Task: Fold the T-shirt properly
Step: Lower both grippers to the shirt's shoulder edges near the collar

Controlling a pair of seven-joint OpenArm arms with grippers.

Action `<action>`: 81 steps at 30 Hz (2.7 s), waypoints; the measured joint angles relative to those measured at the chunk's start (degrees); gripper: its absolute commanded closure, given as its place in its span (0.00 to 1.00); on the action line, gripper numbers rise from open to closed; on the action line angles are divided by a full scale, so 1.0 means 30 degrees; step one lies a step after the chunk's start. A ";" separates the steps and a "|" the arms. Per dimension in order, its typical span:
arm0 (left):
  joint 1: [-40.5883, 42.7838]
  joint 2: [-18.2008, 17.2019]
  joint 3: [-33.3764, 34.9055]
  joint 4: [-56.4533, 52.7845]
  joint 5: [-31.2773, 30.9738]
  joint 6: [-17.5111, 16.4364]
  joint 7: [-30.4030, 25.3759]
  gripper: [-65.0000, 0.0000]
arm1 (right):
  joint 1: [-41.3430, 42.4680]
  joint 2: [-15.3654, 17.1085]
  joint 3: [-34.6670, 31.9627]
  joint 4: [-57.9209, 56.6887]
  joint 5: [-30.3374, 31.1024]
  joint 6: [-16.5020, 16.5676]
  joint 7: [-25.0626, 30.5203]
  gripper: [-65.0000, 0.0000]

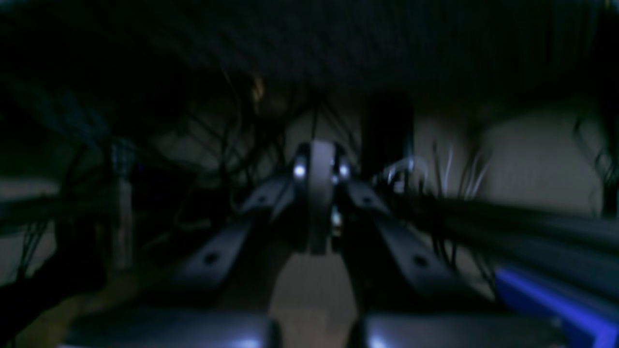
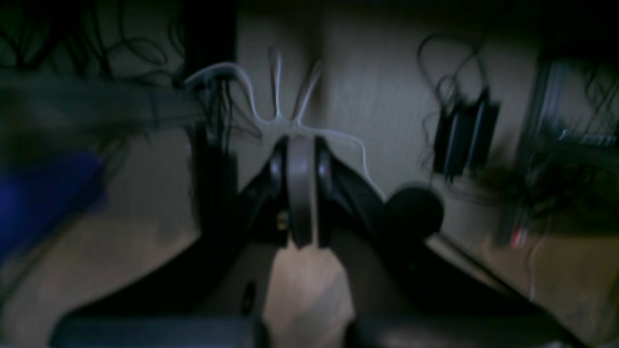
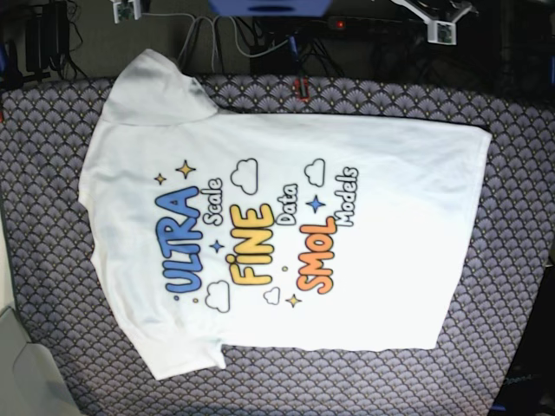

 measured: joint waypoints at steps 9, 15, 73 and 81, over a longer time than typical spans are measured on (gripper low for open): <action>0.0940 0.0073 -0.1982 0.4437 -0.0874 -0.0051 0.0015 0.94 | 0.0947 0.0189 0.1902 0.3781 0.0015 0.0080 -0.1960 0.84; 0.0532 0.0131 -0.2586 0.4634 -0.0889 -0.0066 0.0080 0.58 | 0.3264 0.0226 0.2106 0.3774 0.0080 0.0044 -0.1763 0.62; -0.3934 0.0874 -0.5479 0.1982 -0.0889 0.0044 0.3993 0.55 | 1.1817 -0.3206 0.9253 -0.1843 0.0554 1.0834 -0.7308 1.00; -0.4728 0.0933 -0.5770 0.1501 -0.0911 -0.0277 0.4131 0.55 | 1.1825 -0.3206 0.9267 -0.1982 0.0634 1.0826 -0.7031 1.00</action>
